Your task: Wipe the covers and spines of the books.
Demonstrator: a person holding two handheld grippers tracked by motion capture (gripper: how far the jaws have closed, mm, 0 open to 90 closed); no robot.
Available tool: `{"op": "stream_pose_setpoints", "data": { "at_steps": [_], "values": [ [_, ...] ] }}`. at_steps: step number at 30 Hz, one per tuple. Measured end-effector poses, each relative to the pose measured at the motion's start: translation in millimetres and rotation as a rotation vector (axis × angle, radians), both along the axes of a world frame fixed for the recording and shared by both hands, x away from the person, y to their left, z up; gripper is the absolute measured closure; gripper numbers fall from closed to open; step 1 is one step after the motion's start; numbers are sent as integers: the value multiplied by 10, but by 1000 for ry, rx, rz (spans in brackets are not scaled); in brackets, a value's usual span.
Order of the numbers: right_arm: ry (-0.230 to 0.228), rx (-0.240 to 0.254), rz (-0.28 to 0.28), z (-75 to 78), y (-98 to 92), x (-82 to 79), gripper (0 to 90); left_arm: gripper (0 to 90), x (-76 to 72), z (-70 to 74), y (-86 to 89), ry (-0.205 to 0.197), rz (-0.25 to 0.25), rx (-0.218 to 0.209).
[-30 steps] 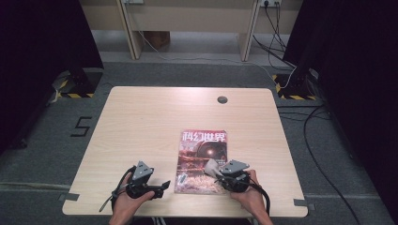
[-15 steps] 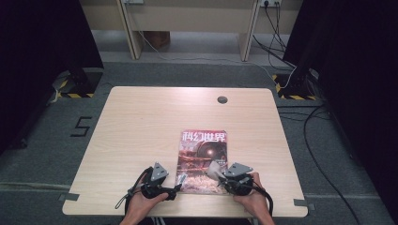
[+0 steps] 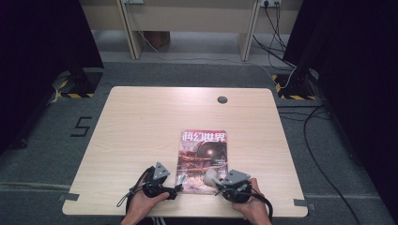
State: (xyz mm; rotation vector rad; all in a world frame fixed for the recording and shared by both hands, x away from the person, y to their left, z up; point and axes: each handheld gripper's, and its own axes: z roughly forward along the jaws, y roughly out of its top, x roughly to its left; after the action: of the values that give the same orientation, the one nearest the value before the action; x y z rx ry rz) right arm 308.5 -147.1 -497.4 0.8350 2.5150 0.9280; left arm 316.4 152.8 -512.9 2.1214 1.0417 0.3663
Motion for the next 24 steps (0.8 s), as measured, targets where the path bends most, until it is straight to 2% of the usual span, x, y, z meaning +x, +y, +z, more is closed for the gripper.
{"op": "stream_pose_setpoints", "data": {
  "at_steps": [4,7,9,18,24],
  "values": [
    [10,7,-42,8,-95,76,758,167,3,-4,3,4,1,-5],
    [-8,-28,-18,18,-11,94,757,163,11,-9,6,10,5,-10],
    [-4,-35,-13,23,39,168,757,153,19,-9,10,18,8,-10],
    [-14,-43,-101,26,76,807,761,141,28,-13,15,23,8,-10],
    [-14,-50,-186,27,96,1232,762,140,30,-15,14,25,9,-13]
  ]
}}
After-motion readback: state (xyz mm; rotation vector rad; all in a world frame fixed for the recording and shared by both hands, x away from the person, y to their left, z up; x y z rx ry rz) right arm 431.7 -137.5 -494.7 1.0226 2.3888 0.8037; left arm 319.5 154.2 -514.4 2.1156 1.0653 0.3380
